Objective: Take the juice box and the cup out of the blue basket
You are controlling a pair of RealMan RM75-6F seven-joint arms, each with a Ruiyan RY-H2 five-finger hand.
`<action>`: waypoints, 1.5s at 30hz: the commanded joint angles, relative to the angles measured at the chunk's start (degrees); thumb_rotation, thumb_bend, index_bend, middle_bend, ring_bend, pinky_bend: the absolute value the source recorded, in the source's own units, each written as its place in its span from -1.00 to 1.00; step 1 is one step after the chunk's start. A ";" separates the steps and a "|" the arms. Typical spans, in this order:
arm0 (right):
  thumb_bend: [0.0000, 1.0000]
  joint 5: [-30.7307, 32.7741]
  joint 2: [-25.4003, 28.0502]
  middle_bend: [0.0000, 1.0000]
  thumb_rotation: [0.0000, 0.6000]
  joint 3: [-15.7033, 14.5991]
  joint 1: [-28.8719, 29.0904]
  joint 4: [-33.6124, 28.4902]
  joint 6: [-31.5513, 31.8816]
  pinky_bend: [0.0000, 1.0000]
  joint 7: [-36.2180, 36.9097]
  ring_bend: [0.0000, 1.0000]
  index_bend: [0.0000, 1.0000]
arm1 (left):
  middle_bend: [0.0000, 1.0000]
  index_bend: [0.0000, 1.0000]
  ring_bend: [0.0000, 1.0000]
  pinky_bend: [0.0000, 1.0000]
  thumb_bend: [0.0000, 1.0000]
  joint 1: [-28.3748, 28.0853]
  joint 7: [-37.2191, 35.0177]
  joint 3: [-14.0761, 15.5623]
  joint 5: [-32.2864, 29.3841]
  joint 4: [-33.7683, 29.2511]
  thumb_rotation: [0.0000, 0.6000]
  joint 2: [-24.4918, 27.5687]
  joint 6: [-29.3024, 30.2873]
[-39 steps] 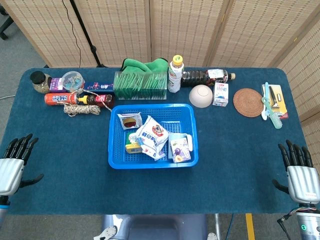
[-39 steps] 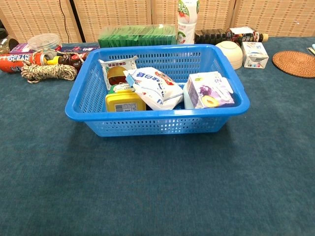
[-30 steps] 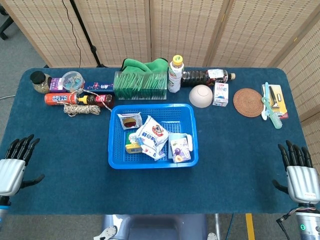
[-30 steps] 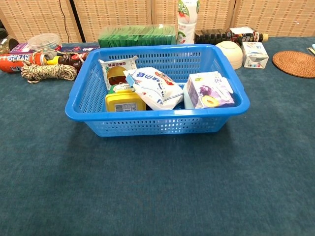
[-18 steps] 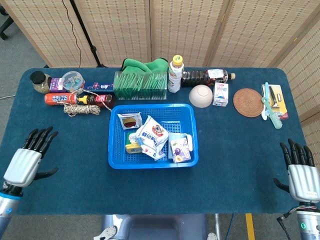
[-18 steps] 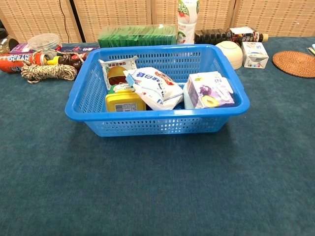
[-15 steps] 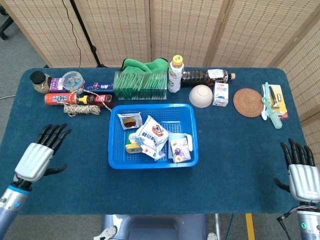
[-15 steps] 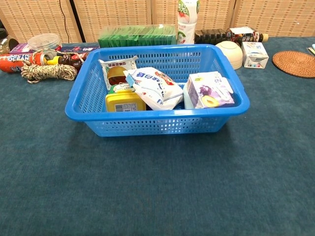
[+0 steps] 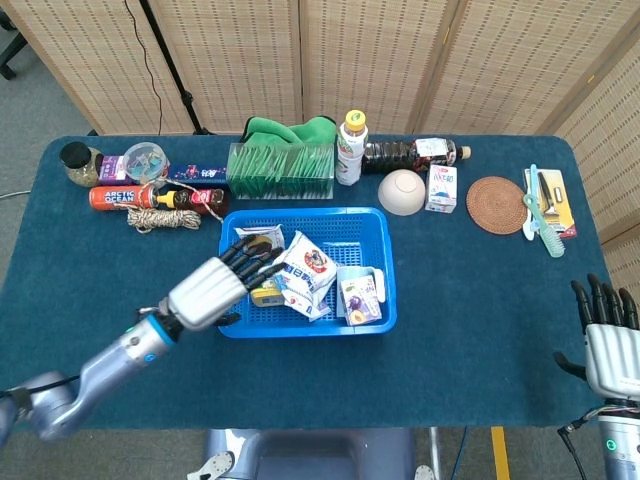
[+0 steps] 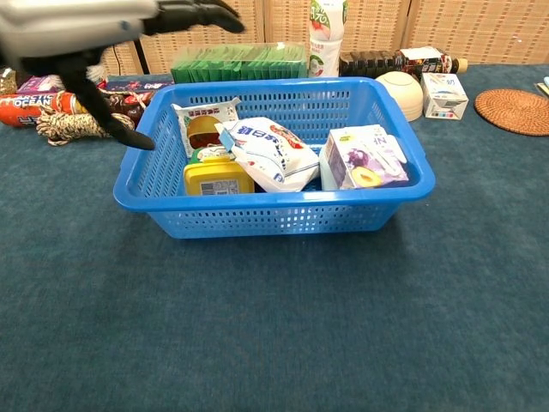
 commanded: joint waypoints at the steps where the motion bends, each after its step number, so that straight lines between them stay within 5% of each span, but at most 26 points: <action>1: -1.00 0.91 -0.13 -1.00 1.00 0.47 0.22 0.38 -0.39 -1.00 -0.11 -1.00 -1.00 | -1.00 -1.00 -1.00 -1.00 -0.88 -6.93 5.71 -3.02 -5.15 3.01 1.00 -6.62 -6.65; 17: -1.00 4.09 -0.22 -1.00 1.00 1.51 1.01 1.52 -1.95 -1.00 0.01 -1.00 -1.00 | -1.00 -1.00 -1.00 -1.00 -0.87 -18.83 15.80 -4.79 -15.54 11.94 1.00 -16.63 -14.54; 32: -1.00 5.59 0.14 -1.00 1.00 1.91 1.38 1.93 -2.79 -1.00 1.09 -1.00 -1.00 | -1.00 -1.00 -1.00 -1.00 -0.83 -25.68 18.81 -4.23 -22.84 18.84 1.00 -24.54 -15.03; 37: -1.00 5.47 0.45 -1.00 1.00 1.66 1.47 1.78 -3.20 -1.00 1.60 -1.00 -1.00 | -1.00 -1.00 -0.99 -0.77 -0.79 -26.71 19.38 -3.62 -23.89 20.07 1.00 -25.93 -13.80; 45: -1.00 5.42 0.73 -1.00 1.00 1.47 1.51 1.57 -3.39 -1.00 2.08 -1.00 -1.00 | -0.66 -0.91 -0.68 -0.41 -0.73 -27.41 19.80 -2.98 -26.26 20.73 1.00 -26.93 -12.33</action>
